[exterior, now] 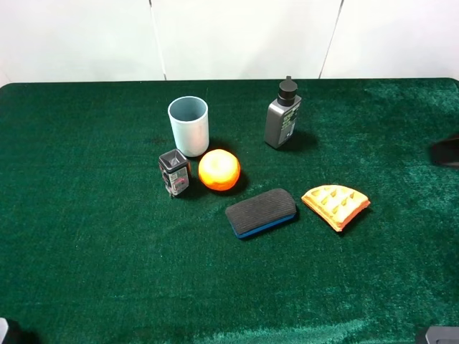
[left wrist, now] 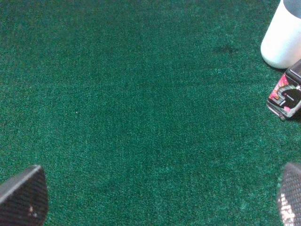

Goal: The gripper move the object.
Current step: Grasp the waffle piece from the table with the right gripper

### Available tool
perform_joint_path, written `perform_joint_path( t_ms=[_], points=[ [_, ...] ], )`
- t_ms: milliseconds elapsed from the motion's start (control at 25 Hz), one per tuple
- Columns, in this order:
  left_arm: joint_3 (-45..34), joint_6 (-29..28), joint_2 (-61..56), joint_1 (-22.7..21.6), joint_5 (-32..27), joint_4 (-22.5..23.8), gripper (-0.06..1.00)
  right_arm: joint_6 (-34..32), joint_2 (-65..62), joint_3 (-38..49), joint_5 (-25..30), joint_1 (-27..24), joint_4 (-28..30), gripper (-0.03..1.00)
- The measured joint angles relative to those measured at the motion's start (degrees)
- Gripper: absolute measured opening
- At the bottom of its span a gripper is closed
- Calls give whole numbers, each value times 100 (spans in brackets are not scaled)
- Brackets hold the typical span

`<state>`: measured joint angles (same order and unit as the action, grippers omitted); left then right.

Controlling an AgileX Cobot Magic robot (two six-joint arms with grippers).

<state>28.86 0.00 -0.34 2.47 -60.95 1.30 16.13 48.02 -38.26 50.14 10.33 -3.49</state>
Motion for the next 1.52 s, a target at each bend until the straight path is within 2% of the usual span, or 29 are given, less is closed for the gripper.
perform_joint_path(
  t_ms=[360,680,840,1040,1320,1520],
  points=[
    [0,0,0,0,0,0,99,976,1195,-11,-517,-1,-825,70],
    [0,0,0,0,0,0,99,1614,1840,-11,-727,-1,-1237,70],
    [0,0,0,0,0,0,99,1700,2053,-11,-775,78,-1268,70],
    [0,0,0,0,0,0,99,1693,2454,-11,-860,551,-1049,70],
    [0,0,0,0,0,0,99,1655,3155,-11,-1296,1072,-986,70],
    [0,0,0,0,0,0,99,1655,3642,-17,-1590,1131,-974,70]
  ],
)
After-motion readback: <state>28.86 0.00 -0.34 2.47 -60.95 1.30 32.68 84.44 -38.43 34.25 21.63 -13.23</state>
